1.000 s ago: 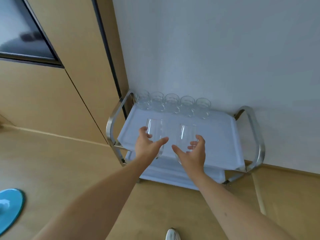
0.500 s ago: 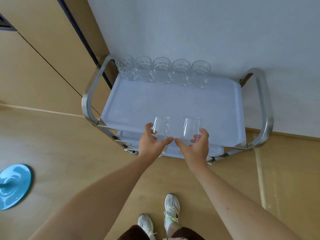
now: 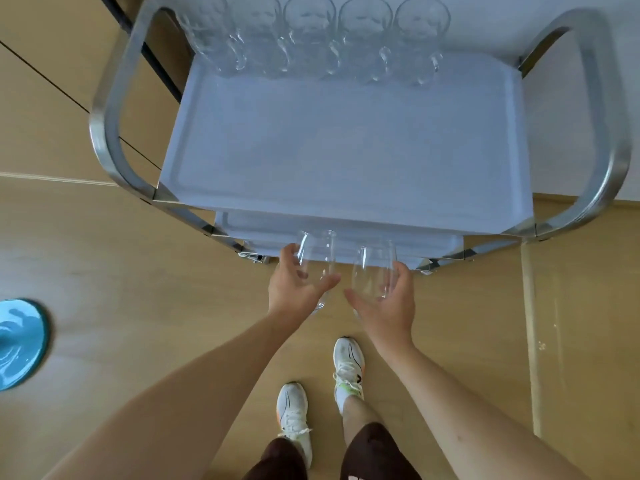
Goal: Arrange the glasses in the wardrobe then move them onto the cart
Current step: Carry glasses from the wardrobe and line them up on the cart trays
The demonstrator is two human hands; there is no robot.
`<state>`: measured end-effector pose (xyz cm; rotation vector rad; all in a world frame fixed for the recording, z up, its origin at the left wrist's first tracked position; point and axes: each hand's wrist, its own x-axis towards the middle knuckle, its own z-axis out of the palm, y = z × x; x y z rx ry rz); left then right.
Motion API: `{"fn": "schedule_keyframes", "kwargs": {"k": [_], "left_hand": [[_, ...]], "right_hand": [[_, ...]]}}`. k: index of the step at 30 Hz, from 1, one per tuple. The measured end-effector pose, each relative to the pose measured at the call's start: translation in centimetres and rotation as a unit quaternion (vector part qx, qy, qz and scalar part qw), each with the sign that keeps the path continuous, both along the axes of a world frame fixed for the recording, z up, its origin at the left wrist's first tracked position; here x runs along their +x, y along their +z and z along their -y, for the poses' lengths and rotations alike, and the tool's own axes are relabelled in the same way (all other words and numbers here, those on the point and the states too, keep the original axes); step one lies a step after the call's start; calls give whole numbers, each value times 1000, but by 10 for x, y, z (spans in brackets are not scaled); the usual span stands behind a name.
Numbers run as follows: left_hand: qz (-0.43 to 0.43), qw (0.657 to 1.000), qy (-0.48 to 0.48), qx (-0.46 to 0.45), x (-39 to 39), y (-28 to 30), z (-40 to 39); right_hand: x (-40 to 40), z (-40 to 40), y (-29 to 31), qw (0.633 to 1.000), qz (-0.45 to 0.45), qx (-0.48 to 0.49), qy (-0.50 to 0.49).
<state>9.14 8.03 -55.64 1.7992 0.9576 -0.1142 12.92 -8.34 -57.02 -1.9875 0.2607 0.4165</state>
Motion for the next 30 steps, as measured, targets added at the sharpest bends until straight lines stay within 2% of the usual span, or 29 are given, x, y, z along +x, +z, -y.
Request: {"fn": "schedule_keyframes", "kwargs": {"k": [11,22,30], "left_hand": [[60,998,4,-12,8,-106,-29],[185,981,1,53,66,-162,-63],[276,956,-16,94,105,-191,-81]], "right_hand": [[16,-30,-108,999,48,18,3],[62,-64,-175,985,164,51,-6],[111,-89,-209,958,267,99,-9]]}}
